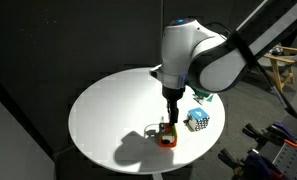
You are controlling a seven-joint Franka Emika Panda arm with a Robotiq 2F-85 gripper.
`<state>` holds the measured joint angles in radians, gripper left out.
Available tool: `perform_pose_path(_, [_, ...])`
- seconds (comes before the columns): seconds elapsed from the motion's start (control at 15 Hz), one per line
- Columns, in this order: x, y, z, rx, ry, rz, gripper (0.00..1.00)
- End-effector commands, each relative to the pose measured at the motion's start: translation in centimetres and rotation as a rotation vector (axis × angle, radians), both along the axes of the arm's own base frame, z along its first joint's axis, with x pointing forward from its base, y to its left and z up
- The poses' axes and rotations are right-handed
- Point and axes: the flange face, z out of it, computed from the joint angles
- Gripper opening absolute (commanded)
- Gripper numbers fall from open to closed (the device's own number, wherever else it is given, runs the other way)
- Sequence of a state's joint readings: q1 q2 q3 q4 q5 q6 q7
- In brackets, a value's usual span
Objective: Move the block with a house on it to the right
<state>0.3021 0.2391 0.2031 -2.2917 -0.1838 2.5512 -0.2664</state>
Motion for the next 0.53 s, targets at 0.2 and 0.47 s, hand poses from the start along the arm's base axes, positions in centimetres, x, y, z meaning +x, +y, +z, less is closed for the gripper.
perform_pose_path(0.2, [2.0, 0.5, -2.2, -0.03, 0.034, 0.03, 1.0])
perform_pose_path(0.47, [1.8, 0.7, -3.4, -0.042, 0.046, 0.047, 1.0])
